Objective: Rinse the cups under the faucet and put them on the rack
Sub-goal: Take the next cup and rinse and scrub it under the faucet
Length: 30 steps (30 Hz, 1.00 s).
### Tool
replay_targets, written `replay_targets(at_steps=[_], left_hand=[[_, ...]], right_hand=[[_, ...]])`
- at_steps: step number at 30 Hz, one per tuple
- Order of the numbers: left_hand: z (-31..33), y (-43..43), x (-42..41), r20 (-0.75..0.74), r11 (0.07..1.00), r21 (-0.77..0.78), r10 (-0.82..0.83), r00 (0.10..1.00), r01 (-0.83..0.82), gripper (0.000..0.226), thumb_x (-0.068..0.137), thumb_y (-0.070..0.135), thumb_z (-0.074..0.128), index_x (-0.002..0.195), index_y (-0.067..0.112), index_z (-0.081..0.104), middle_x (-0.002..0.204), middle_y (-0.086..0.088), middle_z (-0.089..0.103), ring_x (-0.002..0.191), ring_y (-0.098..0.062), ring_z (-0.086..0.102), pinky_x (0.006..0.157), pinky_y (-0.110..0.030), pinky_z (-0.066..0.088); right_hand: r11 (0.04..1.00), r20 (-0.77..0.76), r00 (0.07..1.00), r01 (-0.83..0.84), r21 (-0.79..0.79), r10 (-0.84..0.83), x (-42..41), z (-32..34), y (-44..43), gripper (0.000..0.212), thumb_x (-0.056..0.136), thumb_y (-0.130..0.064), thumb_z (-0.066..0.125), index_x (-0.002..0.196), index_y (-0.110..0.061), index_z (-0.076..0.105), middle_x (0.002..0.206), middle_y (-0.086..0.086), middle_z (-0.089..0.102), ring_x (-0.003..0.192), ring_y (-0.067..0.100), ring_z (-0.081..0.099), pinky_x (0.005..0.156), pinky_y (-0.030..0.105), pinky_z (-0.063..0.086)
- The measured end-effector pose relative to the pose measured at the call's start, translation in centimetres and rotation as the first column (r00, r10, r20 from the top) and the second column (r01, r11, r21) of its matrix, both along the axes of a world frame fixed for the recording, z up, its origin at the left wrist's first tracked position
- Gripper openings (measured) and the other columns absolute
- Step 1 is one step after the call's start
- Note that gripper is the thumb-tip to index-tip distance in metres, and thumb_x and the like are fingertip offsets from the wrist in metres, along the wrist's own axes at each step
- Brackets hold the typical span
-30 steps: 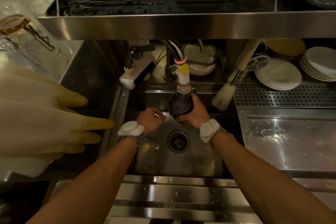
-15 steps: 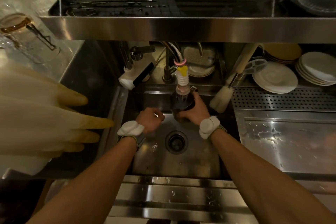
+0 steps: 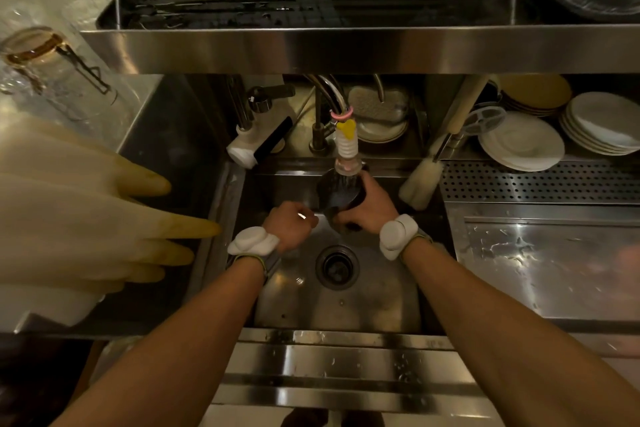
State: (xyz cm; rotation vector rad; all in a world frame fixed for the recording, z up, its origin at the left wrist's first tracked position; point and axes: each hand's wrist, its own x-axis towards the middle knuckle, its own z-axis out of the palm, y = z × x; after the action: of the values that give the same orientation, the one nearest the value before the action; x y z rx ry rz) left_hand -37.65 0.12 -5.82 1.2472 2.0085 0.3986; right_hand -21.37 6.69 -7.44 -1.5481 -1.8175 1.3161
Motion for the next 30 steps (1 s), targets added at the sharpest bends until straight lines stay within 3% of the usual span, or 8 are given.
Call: replay_targets(at_steps=[5, 9, 13, 18, 21, 26, 30], left_hand=[[0.2, 0.0, -0.3, -0.013, 1.0, 0.018, -0.006, 1.0, 0.006, 0.018, 0.087, 0.028, 0.063, 0.098, 0.02, 0.073, 0.111, -0.007, 0.07, 0.109, -0.024, 0.062, 0.087, -0.023, 0.045], [0.3, 0.0, -0.4, -0.011, 1.0, 0.02, -0.007, 1.0, 0.007, 0.017, 0.086, 0.026, 0.064, 0.099, 0.019, 0.072, 0.113, -0.007, 0.069, 0.109, -0.024, 0.063, 0.086, -0.023, 0.044], [0.6, -0.1, -0.3, -0.005, 0.999, 0.033, -0.026, 1.0, 0.026, 0.016, 0.084, 0.028, 0.065, 0.096, 0.021, 0.073, 0.11, -0.007, 0.071, 0.108, -0.026, 0.063, 0.091, -0.03, 0.049], [0.9, 0.0, -0.5, 0.015, 0.997, 0.054, -0.047, 0.999, 0.046, 0.015, 0.085, 0.029, 0.064, 0.094, 0.02, 0.073, 0.107, -0.007, 0.071, 0.106, -0.025, 0.064, 0.093, -0.032, 0.049], [1.0, 0.1, -0.5, 0.027, 0.998, 0.048, -0.038, 0.999, 0.037, 0.017, 0.086, 0.029, 0.063, 0.096, 0.019, 0.073, 0.108, -0.007, 0.071, 0.106, -0.025, 0.064, 0.093, -0.032, 0.049], [0.8, 0.3, -0.3, 0.057, 0.998, 0.052, -0.023, 0.998, 0.02, 0.02, 0.086, 0.03, 0.062, 0.097, 0.018, 0.073, 0.108, -0.008, 0.071, 0.106, -0.026, 0.063, 0.092, -0.031, 0.049], [0.7, 0.5, -0.1, 0.082, 0.998, 0.059, -0.027, 0.996, 0.022, 0.019, 0.086, 0.031, 0.063, 0.097, 0.018, 0.073, 0.107, -0.008, 0.071, 0.106, -0.025, 0.064, 0.093, -0.032, 0.05]], right_hand=[[0.999, 0.043, 0.999, -0.031, 0.014, 0.03, 0.0, 0.5, -0.2, 0.088, 0.053, -0.015, 0.086, 0.129, -0.018, 0.043, 0.127, 0.005, 0.055, 0.118, 0.023, 0.051, 0.096, 0.033, 0.044], [0.999, 0.108, 0.994, -0.038, 0.038, 0.033, 0.5, 1.5, -0.1, 0.091, 0.051, -0.025, 0.085, 0.13, -0.024, 0.04, 0.13, 0.006, 0.047, 0.12, 0.027, 0.047, 0.101, 0.041, 0.043], [0.99, 0.219, 0.97, -0.127, 0.064, 0.11, 1.3, 3.1, 0.4, 0.088, 0.056, -0.024, 0.084, 0.133, -0.026, 0.041, 0.128, 0.006, 0.044, 0.114, 0.027, 0.049, 0.091, 0.031, 0.042], [0.95, 0.493, 0.842, -0.299, 0.09, 0.218, 2.6, 4.4, 1.1, 0.089, 0.059, -0.033, 0.083, 0.137, -0.027, 0.039, 0.136, 0.01, 0.041, 0.124, 0.033, 0.04, 0.099, 0.039, 0.039], [0.925, 0.636, 0.729, -0.375, 0.062, 0.253, 3.0, 5.2, 1.3, 0.088, 0.06, -0.038, 0.081, 0.137, -0.03, 0.038, 0.133, 0.01, 0.04, 0.125, 0.033, 0.037, 0.096, 0.044, 0.04], [0.919, 0.769, 0.593, -0.394, 0.016, 0.241, 2.9, 6.0, 1.6, 0.091, 0.058, -0.041, 0.08, 0.138, -0.032, 0.037, 0.133, 0.008, 0.039, 0.127, 0.033, 0.035, 0.099, 0.056, 0.037], [0.904, 0.835, 0.491, -0.427, -0.018, 0.248, 3.0, 6.5, 2.0, 0.095, 0.058, -0.042, 0.08, 0.141, -0.036, 0.035, 0.137, 0.008, 0.037, 0.13, 0.033, 0.031, 0.101, 0.058, 0.031]])
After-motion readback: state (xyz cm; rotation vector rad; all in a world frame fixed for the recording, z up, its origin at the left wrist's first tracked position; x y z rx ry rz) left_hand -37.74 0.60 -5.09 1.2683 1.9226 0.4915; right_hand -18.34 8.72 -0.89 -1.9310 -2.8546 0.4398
